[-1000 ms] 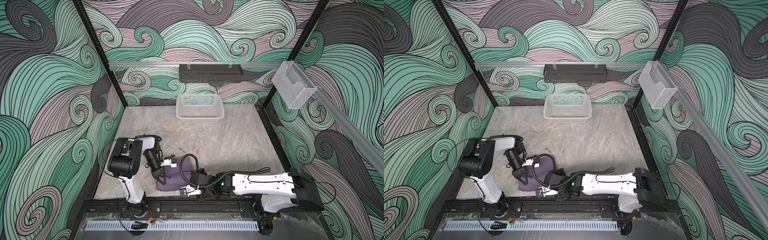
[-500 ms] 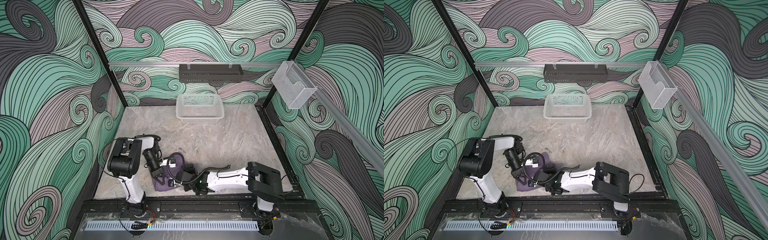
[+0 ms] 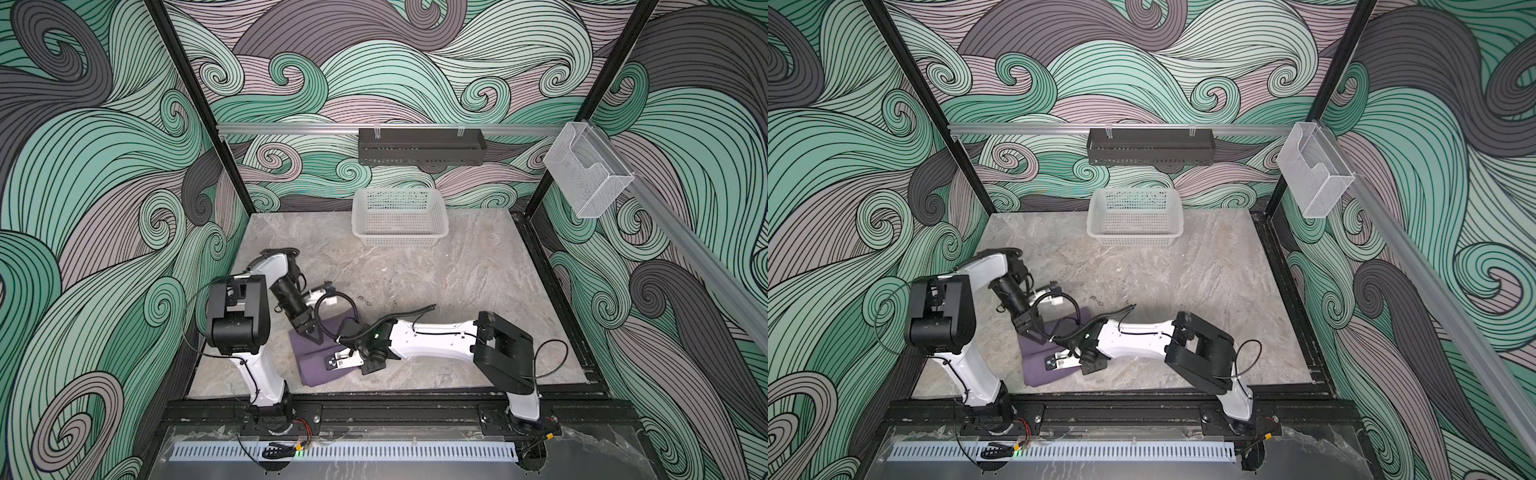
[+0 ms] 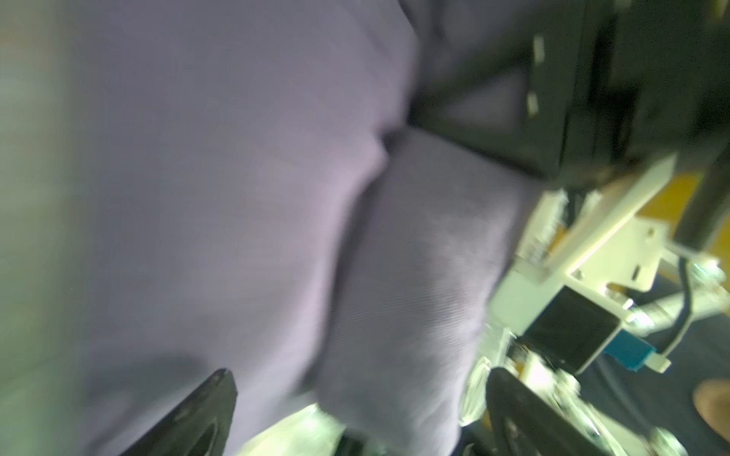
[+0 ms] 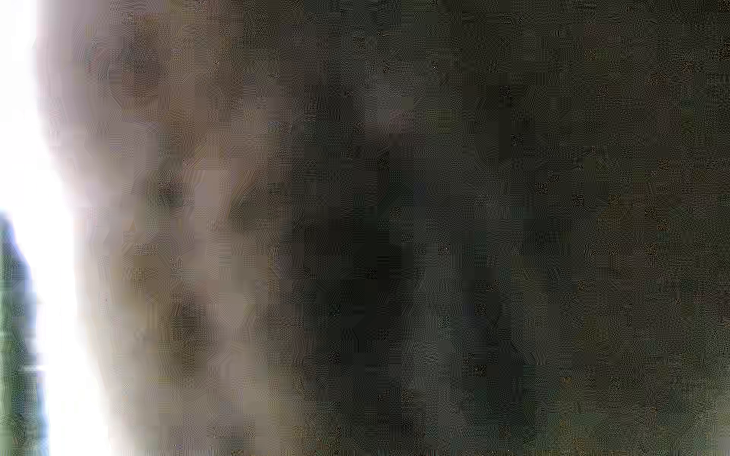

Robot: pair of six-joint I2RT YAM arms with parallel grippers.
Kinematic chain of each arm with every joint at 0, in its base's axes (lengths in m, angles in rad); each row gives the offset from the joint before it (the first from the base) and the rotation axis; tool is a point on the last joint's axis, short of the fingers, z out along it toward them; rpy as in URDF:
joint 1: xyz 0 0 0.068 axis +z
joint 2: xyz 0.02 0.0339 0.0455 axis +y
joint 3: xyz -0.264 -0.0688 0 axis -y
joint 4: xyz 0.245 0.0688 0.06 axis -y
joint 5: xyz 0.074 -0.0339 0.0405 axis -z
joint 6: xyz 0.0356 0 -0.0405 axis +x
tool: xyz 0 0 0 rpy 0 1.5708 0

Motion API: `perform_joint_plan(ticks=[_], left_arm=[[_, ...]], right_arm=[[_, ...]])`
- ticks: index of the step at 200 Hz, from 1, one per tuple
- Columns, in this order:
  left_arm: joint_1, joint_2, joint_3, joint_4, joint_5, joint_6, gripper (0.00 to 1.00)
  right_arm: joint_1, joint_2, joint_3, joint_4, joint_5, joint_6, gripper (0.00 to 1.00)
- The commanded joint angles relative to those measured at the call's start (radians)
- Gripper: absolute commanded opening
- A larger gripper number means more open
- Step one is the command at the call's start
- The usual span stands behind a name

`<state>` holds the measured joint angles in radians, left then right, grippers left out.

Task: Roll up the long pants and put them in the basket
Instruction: Roll the long pant at the center of the board.

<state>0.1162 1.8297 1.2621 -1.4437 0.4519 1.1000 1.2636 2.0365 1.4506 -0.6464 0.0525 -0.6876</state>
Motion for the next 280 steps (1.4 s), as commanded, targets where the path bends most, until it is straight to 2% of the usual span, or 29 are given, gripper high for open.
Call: perform_joint_plan(ticks=[1,21,43,76,110,132,156,185,219,260,280], left_arm=[[0.113,0.04,0.119,-0.09,-0.038,0.044,0.98],[0.185,0.055,0.14,-0.094,-0.081,0.053,0.99],[0.233,0.036,0.093,-0.049,-0.127,0.063,0.99],[0.266,0.037,0.051,-0.028,-0.136,0.071,0.99],[0.284,0.045,0.04,-0.017,-0.138,0.07,0.99],[0.295,0.013,0.023,-0.035,-0.117,0.106,0.99],[0.298,-0.103,-0.041,-0.035,-0.077,0.176,0.98],[0.293,-0.202,-0.11,-0.055,0.012,0.247,0.99],[0.285,-0.189,-0.157,-0.054,0.055,0.27,0.99],[0.282,-0.165,-0.15,-0.053,0.086,0.287,0.99],[0.248,-0.168,-0.147,-0.042,0.134,0.307,0.99]], right_arm=[[-0.004,0.154,0.008,-0.323,-0.351,0.021,0.0],[-0.047,0.202,0.053,-0.365,-0.502,0.043,0.0],[-0.084,0.305,0.188,-0.521,-0.658,0.034,0.0],[-0.09,0.526,0.468,-0.806,-0.756,-0.002,0.0],[-0.11,0.719,0.7,-1.006,-0.854,-0.056,0.02],[-0.167,0.73,0.708,-1.044,-0.977,-0.121,0.03],[-0.269,0.733,0.673,-1.04,-1.046,-0.125,0.02],[-0.368,0.754,0.694,-1.03,-0.997,-0.04,0.0],[-0.432,0.729,0.681,-0.962,-0.802,0.1,0.0],[-0.486,0.668,0.595,-0.959,-0.614,0.111,0.0],[-0.498,0.632,0.555,-0.95,-0.589,0.086,0.04]])
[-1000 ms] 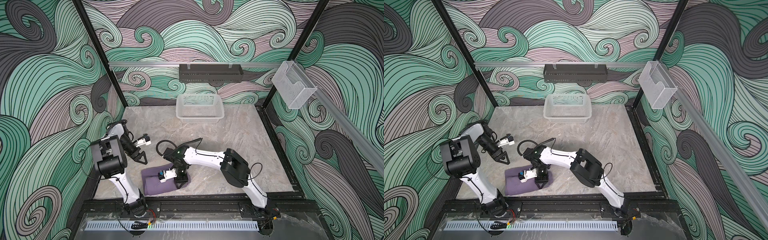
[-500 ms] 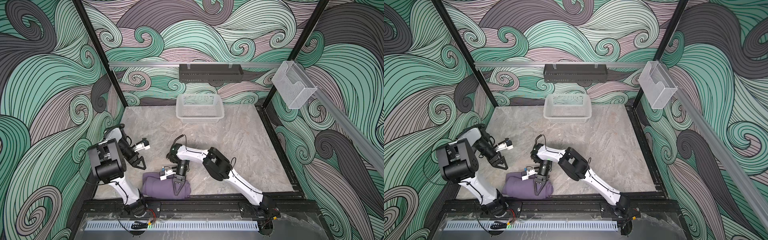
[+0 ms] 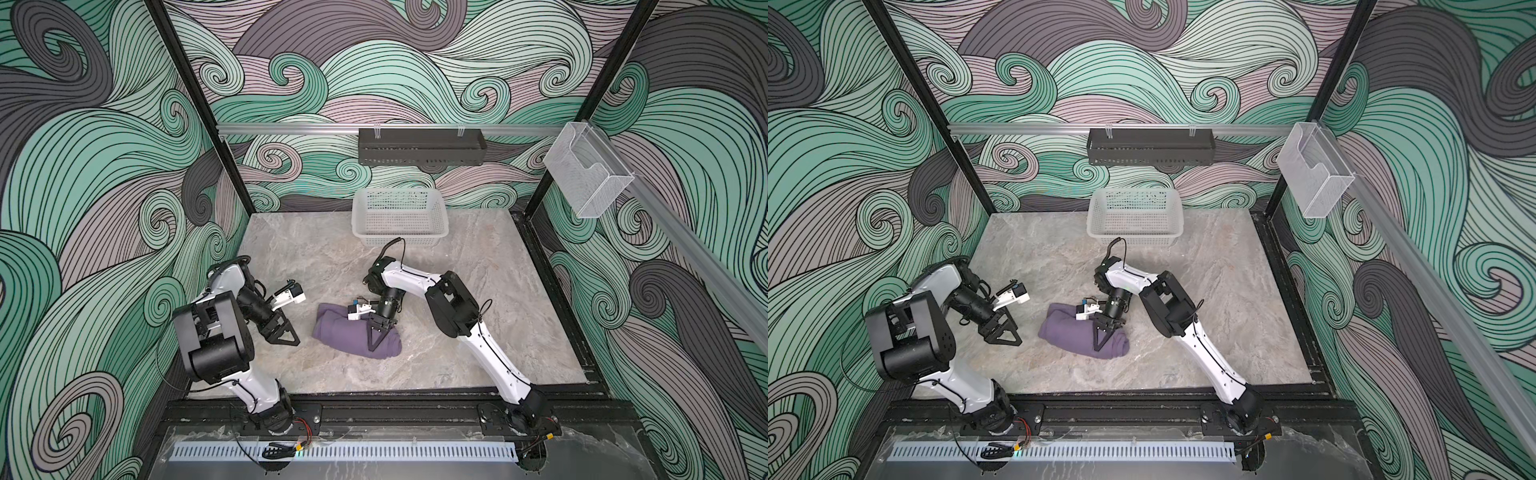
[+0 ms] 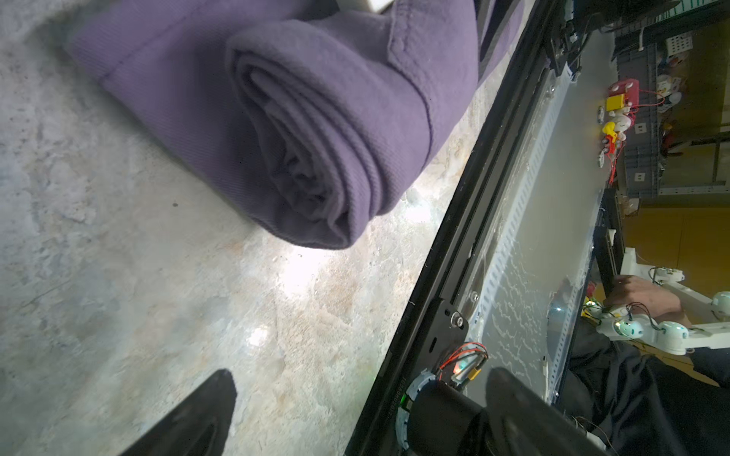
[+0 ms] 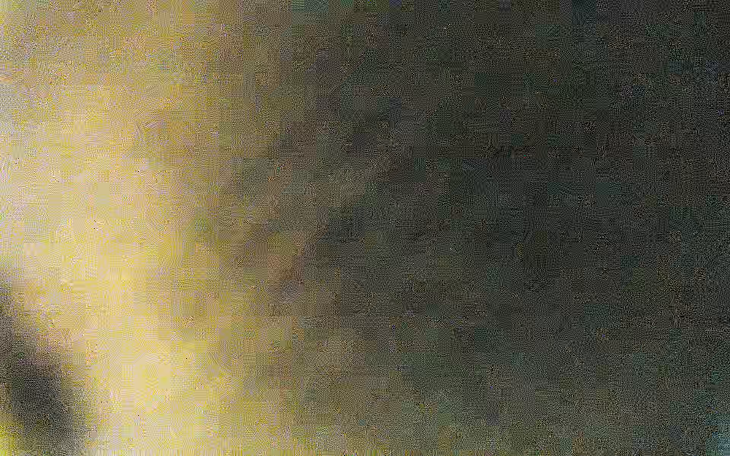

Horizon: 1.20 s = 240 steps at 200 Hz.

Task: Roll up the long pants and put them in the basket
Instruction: Roll the long pant at the center of the board.

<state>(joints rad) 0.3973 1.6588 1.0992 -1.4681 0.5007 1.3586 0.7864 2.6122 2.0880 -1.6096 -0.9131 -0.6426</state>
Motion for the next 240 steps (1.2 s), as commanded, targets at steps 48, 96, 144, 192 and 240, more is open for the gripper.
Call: perform_joint_plan(ticks=[48,96,144,192,240], left_arm=[[-0.285,-0.002,-0.06,0.243,0.063,-0.081,0.99],[-0.347,0.109,0.053,0.228,0.171,-0.142,0.99],[-0.441,0.155,0.063,0.198,0.211,-0.184,0.99],[-0.531,0.137,0.023,0.1,0.206,-0.13,0.9],[-0.559,0.19,-0.019,0.141,0.158,-0.214,0.0]], right_arm=[[0.004,0.033,-0.081,0.003,0.398,0.015,0.08],[0.014,0.052,-0.09,0.006,0.381,0.008,0.08],[0.01,0.09,-0.056,-0.003,0.385,-0.004,0.08],[-0.013,0.087,-0.044,0.002,0.372,-0.011,0.07],[-0.029,0.056,-0.065,0.012,0.394,0.009,0.06]])
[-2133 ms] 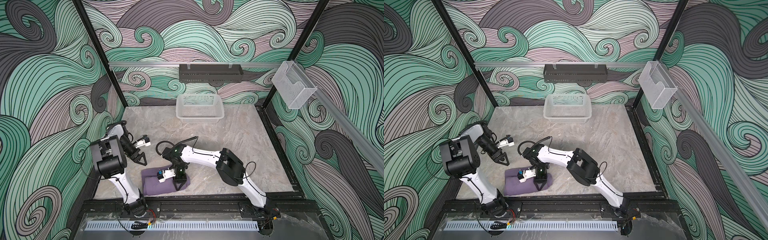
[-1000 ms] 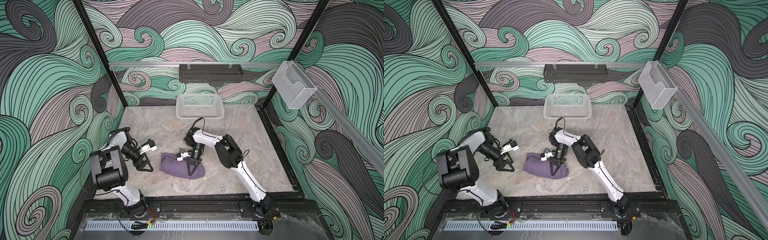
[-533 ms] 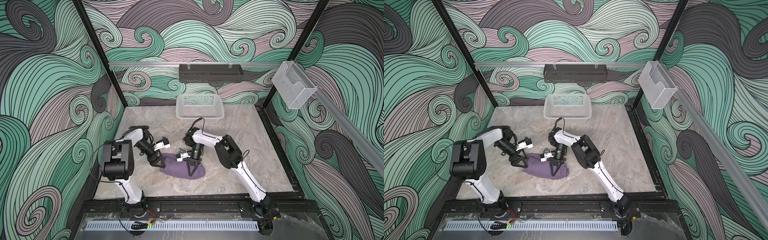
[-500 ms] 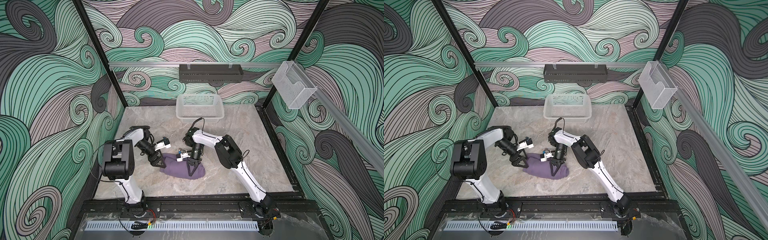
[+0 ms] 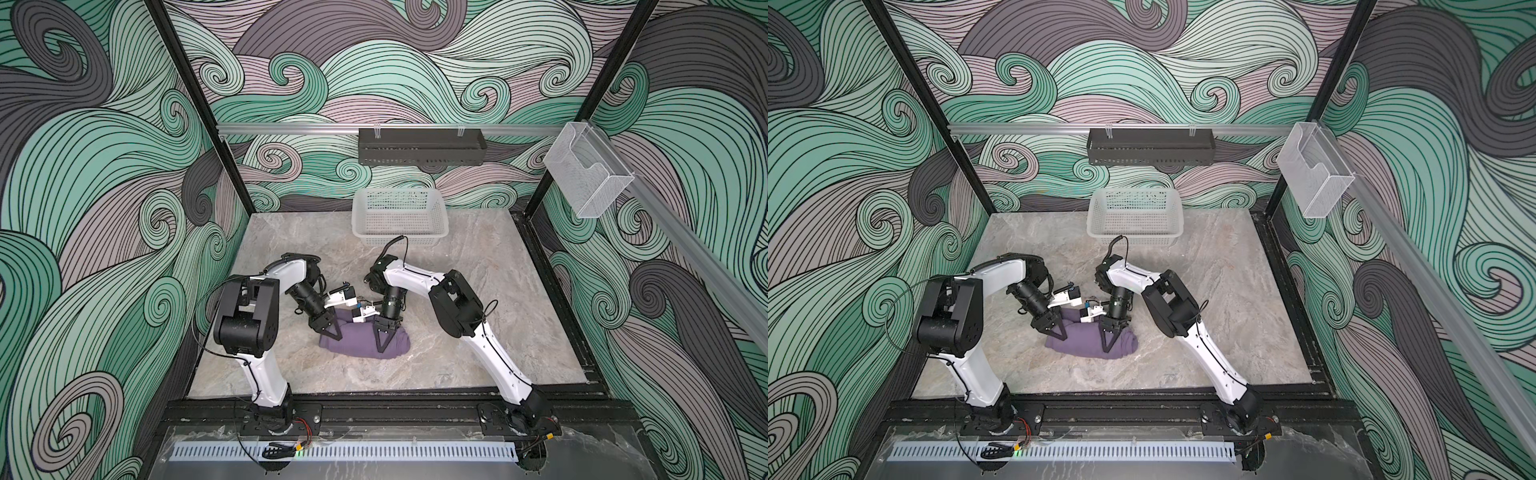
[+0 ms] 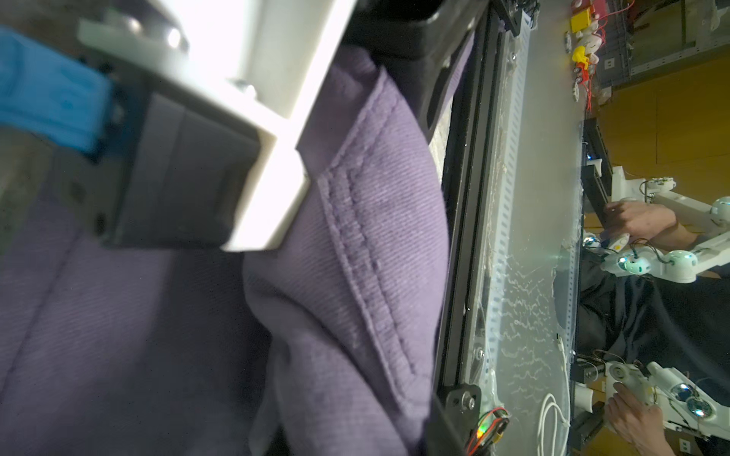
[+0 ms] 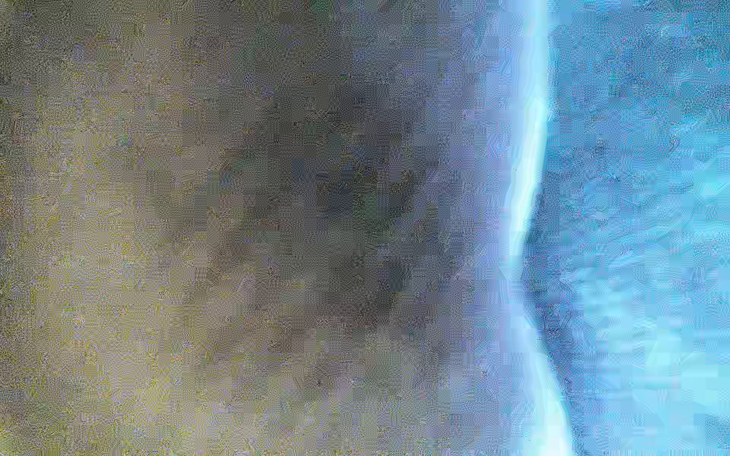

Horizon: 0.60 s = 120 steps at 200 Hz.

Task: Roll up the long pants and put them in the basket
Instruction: Roll the long pant at the center of the board.

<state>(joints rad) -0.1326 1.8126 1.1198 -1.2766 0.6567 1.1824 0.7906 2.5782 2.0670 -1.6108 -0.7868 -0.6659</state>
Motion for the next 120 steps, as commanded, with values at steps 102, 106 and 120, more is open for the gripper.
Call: perform_joint_plan(ticks=[102,106,120], left_arm=[[-0.033,0.137,-0.009,-0.014,-0.057,-0.205,0.0],[-0.035,0.14,-0.003,-0.017,-0.057,-0.205,0.0],[-0.035,0.163,0.018,-0.035,-0.053,-0.21,0.0]], right_arm=[[-0.03,-0.793,-0.627,0.641,1.087,0.414,0.98],[-0.008,-0.84,-0.67,0.682,1.132,0.395,0.98],[0.104,-1.015,-0.84,0.87,1.261,0.275,0.99]])
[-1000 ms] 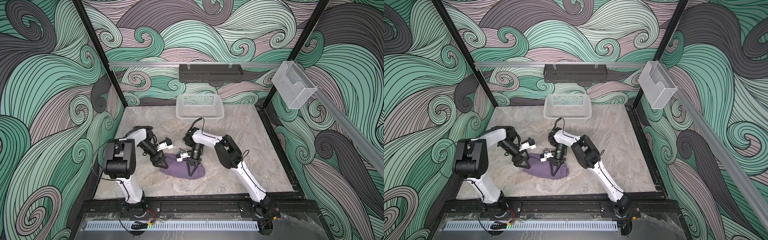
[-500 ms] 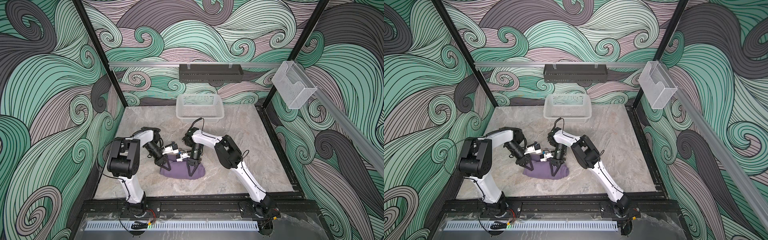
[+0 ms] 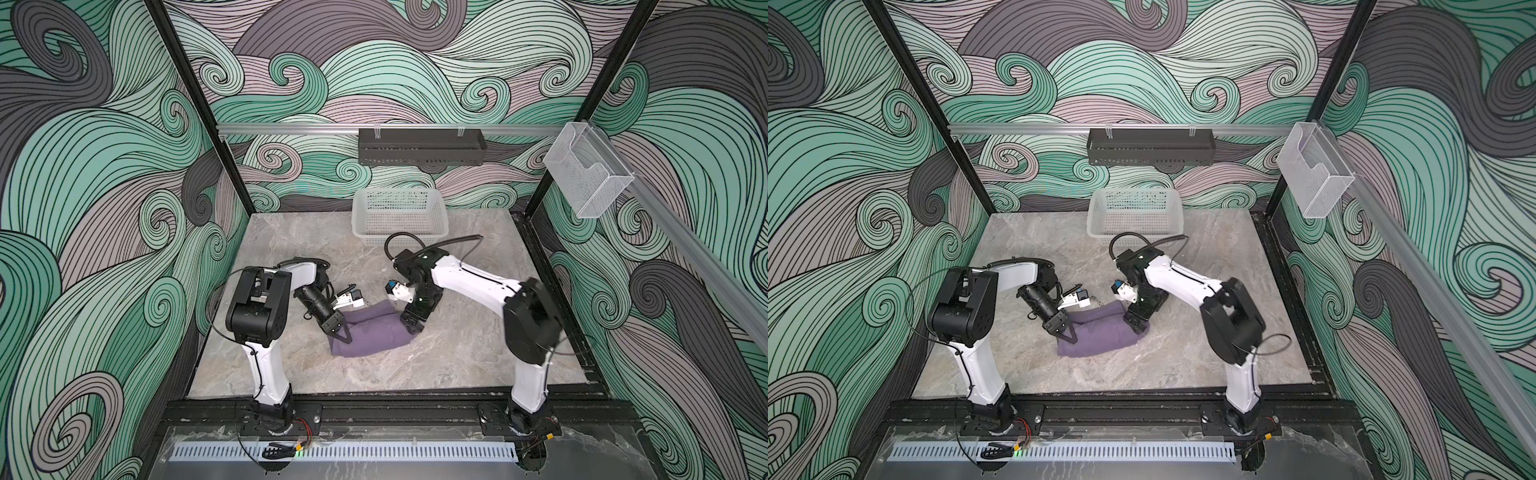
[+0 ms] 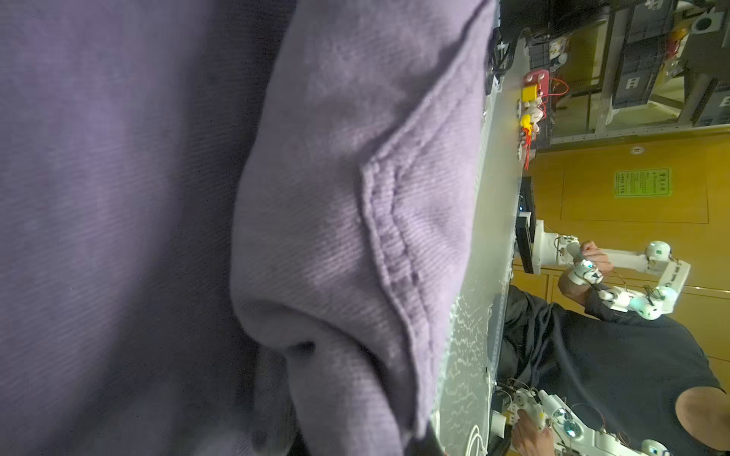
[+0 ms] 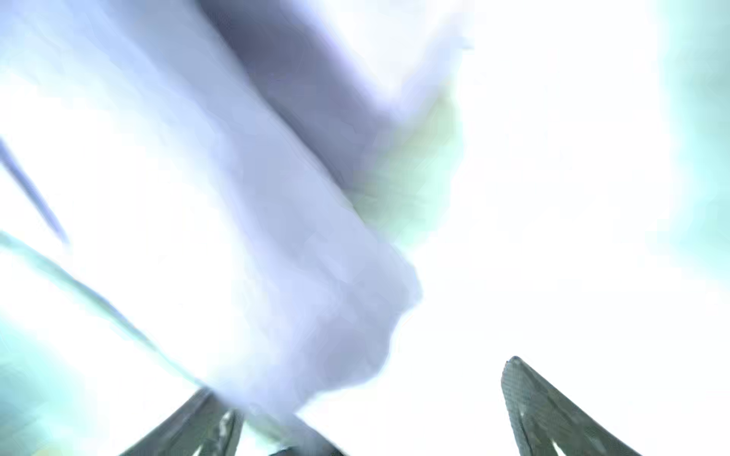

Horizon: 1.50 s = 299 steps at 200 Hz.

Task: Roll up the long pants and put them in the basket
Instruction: Roll the long pant at the center of the board, then pick up the long pant at the center of the board.

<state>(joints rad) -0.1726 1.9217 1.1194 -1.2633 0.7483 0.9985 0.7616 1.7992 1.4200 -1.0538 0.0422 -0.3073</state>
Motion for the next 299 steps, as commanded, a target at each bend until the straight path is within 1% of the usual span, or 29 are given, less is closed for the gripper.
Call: perform_joint_plan(ticks=[1,6,12,20,28,34,43,53,62,74,89,103,123,151,189,202,215,229,241,255,270,299], left_arm=[[0.005,0.057,0.021,-0.05,-0.144,-0.027,0.0],[0.006,0.066,0.03,-0.056,-0.142,-0.03,0.0],[0.006,0.079,0.041,-0.066,-0.14,-0.031,0.0],[0.007,0.093,0.056,-0.078,-0.14,-0.032,0.0],[0.007,0.106,0.069,-0.089,-0.139,-0.032,0.0],[0.008,0.116,0.079,-0.099,-0.139,-0.032,0.0],[0.007,0.132,0.095,-0.11,-0.138,-0.034,0.0],[0.007,0.15,0.112,-0.126,-0.138,-0.038,0.0],[0.008,0.169,0.129,-0.142,-0.138,-0.042,0.0],[0.008,0.197,0.155,-0.165,-0.136,-0.043,0.0],[0.008,0.229,0.187,-0.196,-0.131,-0.039,0.0],[0.009,0.256,0.215,-0.22,-0.122,-0.034,0.0],[0.009,0.28,0.239,-0.241,-0.112,-0.025,0.0],[0.009,0.307,0.264,-0.27,-0.11,-0.011,0.0],[0.011,0.355,0.301,-0.343,-0.118,0.046,0.0],[0.011,0.372,0.313,-0.366,-0.12,0.065,0.0],[0.011,0.379,0.32,-0.377,-0.123,0.079,0.0],[0.011,0.385,0.325,-0.388,-0.126,0.094,0.0],[0.01,0.387,0.327,-0.392,-0.126,0.099,0.0],[0.011,0.386,0.326,-0.394,-0.124,0.106,0.0],[0.012,0.386,0.323,-0.395,-0.124,0.107,0.0],[0.014,0.385,0.316,-0.4,-0.129,0.118,0.0]], right_arm=[[0.145,-0.247,-0.206,0.334,0.44,-0.094,0.98],[0.2,-0.318,-0.274,0.416,0.465,-0.15,0.98],[0.262,-0.397,-0.364,0.515,0.46,-0.219,0.98],[0.342,-0.507,-0.474,0.648,0.42,-0.305,0.98],[0.404,-0.604,-0.575,0.792,0.367,-0.36,0.98],[0.432,-0.665,-0.636,0.886,0.321,-0.377,0.98],[0.456,-0.733,-0.702,0.969,0.238,-0.386,0.98],[0.473,-0.774,-0.734,1.01,0.154,-0.381,0.98],[0.492,-0.777,-0.74,1.017,0.135,-0.374,0.98],[0.518,-0.738,-0.725,1.002,0.155,-0.377,0.98],[0.551,-0.642,-0.705,1.002,0.206,-0.405,0.98],[0.588,-0.528,-0.689,1.052,0.276,-0.432,0.98],[0.623,-0.368,-0.664,1.137,0.324,-0.472,0.98],[0.615,-0.178,-0.671,1.323,0.428,-0.538,0.98],[0.59,0.014,-0.626,1.507,0.531,-0.604,0.98],[0.584,0.081,-0.614,1.641,0.611,-0.662,0.98],[0.58,0.16,-0.614,1.822,0.692,-0.782,0.98],[0.563,0.237,-0.625,1.989,0.71,-0.924,0.98],[0.545,0.291,-0.62,2.069,0.721,-1.003,0.99],[0.525,0.317,-0.615,2.076,0.73,-1.044,0.99],[0.5,0.306,-0.613,2.015,0.752,-1.049,0.99],[0.47,0.214,-0.625,1.832,0.786,-1.012,0.99]])
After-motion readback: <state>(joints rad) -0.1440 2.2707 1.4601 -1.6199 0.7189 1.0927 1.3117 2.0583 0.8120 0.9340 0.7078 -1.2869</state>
